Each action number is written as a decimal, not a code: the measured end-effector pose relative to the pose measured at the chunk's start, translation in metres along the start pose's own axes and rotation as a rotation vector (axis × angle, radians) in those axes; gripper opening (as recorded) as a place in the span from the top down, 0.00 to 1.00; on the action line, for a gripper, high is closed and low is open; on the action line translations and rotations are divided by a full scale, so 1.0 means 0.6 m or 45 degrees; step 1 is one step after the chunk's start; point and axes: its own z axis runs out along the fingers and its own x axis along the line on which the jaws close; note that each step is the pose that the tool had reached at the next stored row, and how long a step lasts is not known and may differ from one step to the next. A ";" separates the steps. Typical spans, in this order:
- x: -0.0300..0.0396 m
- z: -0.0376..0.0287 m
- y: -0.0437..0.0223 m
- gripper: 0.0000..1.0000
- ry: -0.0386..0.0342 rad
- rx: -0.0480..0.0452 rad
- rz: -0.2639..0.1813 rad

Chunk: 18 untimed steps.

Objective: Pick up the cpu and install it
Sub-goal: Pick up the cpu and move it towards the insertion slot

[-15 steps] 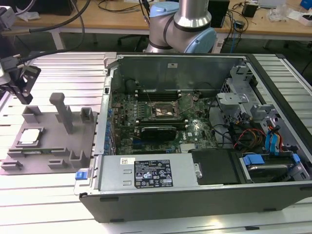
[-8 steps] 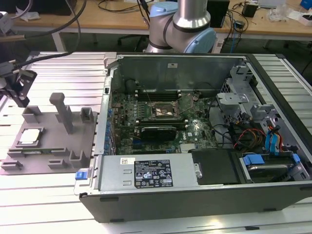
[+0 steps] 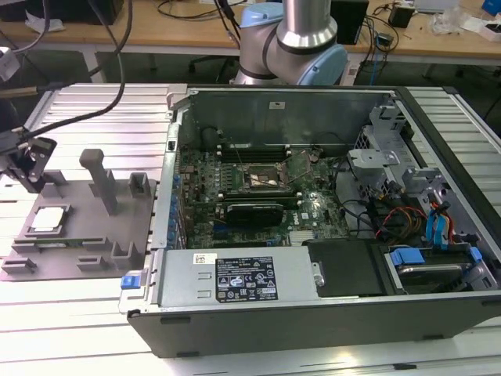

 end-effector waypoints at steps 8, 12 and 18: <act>0.005 0.029 -0.017 0.89 0.0000 -0.001 -0.003; 0.015 0.043 -0.019 0.89 0.0004 -0.002 -0.007; 0.027 0.065 -0.018 0.89 0.0006 -0.002 -0.013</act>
